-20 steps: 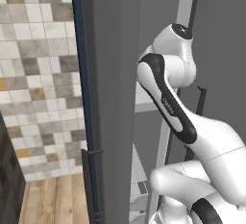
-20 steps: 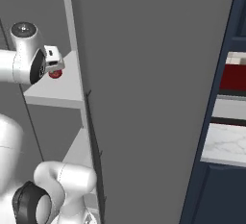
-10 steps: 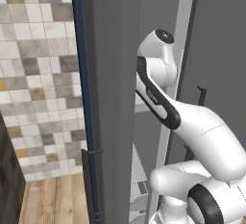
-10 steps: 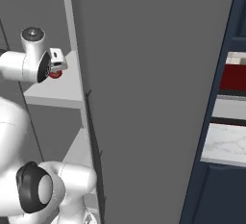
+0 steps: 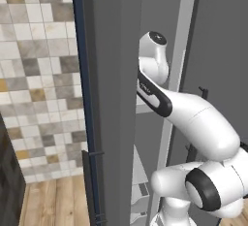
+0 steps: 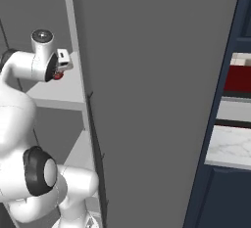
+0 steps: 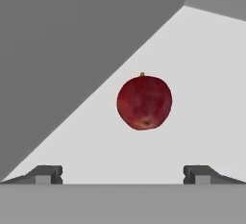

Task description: Take the broccoli, pear, and lemon from the freezer and place them in the bowl on the counter.

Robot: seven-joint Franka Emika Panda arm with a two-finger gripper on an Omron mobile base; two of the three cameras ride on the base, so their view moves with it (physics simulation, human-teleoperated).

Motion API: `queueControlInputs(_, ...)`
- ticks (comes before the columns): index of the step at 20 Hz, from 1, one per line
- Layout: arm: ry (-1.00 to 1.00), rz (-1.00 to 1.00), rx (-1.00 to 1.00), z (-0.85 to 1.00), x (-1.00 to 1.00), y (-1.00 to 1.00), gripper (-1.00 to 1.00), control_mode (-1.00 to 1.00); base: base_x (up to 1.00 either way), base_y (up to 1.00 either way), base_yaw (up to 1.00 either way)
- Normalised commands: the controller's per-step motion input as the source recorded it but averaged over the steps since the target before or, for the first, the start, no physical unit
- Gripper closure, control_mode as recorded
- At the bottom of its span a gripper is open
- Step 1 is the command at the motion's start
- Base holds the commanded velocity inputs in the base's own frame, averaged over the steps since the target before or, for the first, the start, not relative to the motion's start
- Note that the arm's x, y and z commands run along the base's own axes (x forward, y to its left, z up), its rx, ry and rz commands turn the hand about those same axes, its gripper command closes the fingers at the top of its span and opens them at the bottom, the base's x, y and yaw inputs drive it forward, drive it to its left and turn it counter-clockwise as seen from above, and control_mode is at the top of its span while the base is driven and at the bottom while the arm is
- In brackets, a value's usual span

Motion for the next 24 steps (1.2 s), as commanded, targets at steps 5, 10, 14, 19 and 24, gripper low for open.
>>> queueControlInputs(5,0.00,0.05,0.00,-0.08,0.37,0.13,-1.00,-1.00,0.00,0.00,0.00)
queueControlInputs(10,0.01,0.06,0.00,-0.18,0.48,0.15,-1.00,-1.00,0.00,0.00,0.00)
queueControlInputs(14,0.04,0.07,0.00,-0.15,0.38,0.04,-1.00,-1.00,0.00,0.00,0.00)
queueControlInputs(19,0.06,0.06,0.00,-0.20,0.23,0.11,-1.00,-1.00,0.00,0.00,0.00)
queueControlInputs(24,0.05,0.05,0.00,-0.19,0.20,0.10,-1.00,-1.00,0.00,0.00,0.00)
